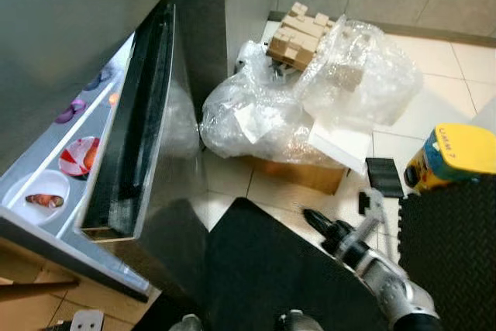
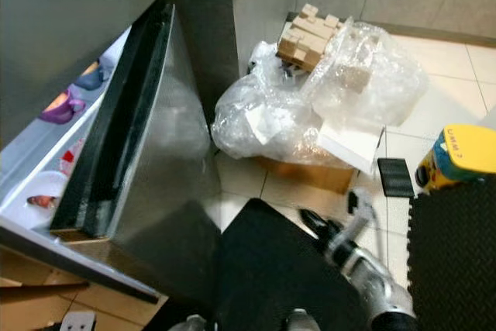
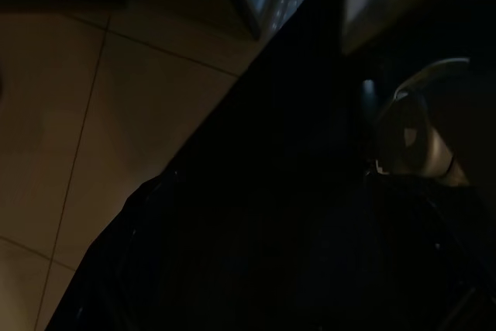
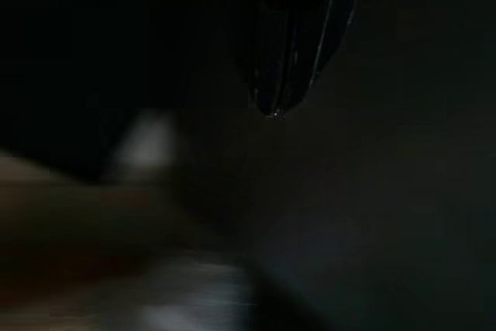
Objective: Restocking fridge
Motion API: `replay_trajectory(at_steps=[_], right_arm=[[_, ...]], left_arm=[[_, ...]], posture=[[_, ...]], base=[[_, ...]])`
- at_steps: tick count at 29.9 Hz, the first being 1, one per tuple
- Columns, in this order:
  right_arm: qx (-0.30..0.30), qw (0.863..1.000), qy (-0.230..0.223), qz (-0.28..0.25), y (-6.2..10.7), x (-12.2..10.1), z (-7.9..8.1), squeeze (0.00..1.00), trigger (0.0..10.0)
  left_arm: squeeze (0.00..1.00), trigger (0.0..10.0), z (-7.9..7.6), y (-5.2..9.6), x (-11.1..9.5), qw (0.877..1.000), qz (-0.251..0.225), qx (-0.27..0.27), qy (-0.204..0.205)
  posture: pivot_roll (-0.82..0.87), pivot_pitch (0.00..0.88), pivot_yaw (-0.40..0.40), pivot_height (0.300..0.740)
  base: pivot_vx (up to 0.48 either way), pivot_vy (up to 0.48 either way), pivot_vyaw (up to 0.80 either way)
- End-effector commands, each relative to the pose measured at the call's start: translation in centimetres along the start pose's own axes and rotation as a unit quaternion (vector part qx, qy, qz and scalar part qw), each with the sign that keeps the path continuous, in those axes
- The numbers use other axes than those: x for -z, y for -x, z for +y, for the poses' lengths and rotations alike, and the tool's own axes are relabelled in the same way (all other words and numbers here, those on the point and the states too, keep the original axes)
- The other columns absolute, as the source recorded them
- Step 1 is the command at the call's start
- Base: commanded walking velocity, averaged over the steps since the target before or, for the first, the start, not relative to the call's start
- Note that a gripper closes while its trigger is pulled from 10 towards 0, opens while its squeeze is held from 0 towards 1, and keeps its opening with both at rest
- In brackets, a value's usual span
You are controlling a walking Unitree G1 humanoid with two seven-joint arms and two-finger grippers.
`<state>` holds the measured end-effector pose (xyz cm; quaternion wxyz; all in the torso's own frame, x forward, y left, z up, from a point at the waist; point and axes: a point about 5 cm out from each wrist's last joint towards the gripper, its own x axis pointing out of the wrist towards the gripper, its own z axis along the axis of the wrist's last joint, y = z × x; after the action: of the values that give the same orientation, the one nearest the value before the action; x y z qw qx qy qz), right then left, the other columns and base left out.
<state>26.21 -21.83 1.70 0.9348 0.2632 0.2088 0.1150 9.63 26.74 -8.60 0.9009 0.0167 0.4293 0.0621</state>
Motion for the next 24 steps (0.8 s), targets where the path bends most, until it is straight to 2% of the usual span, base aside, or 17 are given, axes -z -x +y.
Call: replay_trajectory(at_steps=[1, 4, 6, 8, 11, 13, 17, 18, 19, 24], right_arm=[[0.023, 1.000, -0.001, 0.019, 0.3, 1.5, -0.4, 0.00, 10.0], [0.108, 0.991, 0.048, 0.068, 2.1, 4.3, -3.0, 0.00, 10.0], [0.108, 0.991, 0.048, 0.068, 2.1, 4.3, -3.0, 0.00, 10.0], [0.172, 0.977, 0.069, 0.105, 3.6, 7.0, -4.3, 0.00, 10.0], [0.221, 0.964, 0.073, 0.128, 4.7, 9.1, -4.8, 0.00, 10.0], [0.229, 0.961, 0.076, 0.132, 4.9, 9.6, -4.7, 0.00, 10.0], [0.215, 0.955, 0.128, 0.160, 4.8, 11.1, -3.9, 0.00, 10.0], [0.215, 0.955, 0.128, 0.160, 4.8, 11.1, -3.9, 0.00, 10.0], [0.195, 0.954, 0.151, 0.171, 4.5, 11.6, -3.3, 0.00, 10.0], [0.183, 0.953, 0.169, 0.174, 4.1, 11.7, -3.0, 0.00, 10.0]], left_arm=[[0.00, 10.0, 0.8, 0.6, 1.1, 1.000, 0.023, -0.006, -0.004], [0.00, 10.0, 0.7, 0.7, 1.3, 1.000, 0.028, -0.005, -0.005], [0.00, 10.0, 0.7, 0.7, 1.3, 1.000, 0.028, -0.005, -0.005], [0.00, 10.0, 0.7, 0.6, 1.1, 1.000, 0.026, -0.004, -0.004], [0.00, 10.0, 0.6, 0.4, 0.9, 1.000, 0.021, -0.002, -0.005], [0.00, 10.0, 0.4, 0.3, 0.7, 1.000, 0.018, 0.000, -0.004], [0.00, 10.0, -0.5, -0.2, 0.1, 1.000, 0.013, 0.016, -0.008], [0.00, 10.0, -0.5, -0.2, 0.1, 1.000, 0.013, 0.016, -0.008], [0.00, 10.0, -0.9, -0.4, -0.1, 1.000, 0.011, 0.025, -0.008], [0.00, 10.0, -1.1, -0.5, -0.3, 0.999, 0.009, 0.030, -0.008]], posture=[[-0.12, 0.167, 0.050, 0.725], [-0.13, 0.161, 0.049, 0.725], [-0.13, 0.161, 0.049, 0.725], [-0.13, 0.154, 0.046, 0.725], [-0.13, 0.146, 0.043, 0.725], [-0.13, 0.144, 0.043, 0.725], [-0.13, 0.133, 0.047, 0.725], [-0.13, 0.133, 0.047, 0.725], [-0.13, 0.128, 0.048, 0.725], [-0.13, 0.127, 0.048, 0.725]], base=[[0.000, 0.000, 0.00], [0.000, 0.000, 0.00], [0.000, 0.000, 0.00], [0.000, 0.000, 0.00], [0.000, 0.000, 0.00], [0.000, 0.000, 0.00], [0.000, 0.000, 0.00], [0.000, 0.000, 0.00], [0.000, 0.000, 0.71], [0.000, 0.000, 0.78]])
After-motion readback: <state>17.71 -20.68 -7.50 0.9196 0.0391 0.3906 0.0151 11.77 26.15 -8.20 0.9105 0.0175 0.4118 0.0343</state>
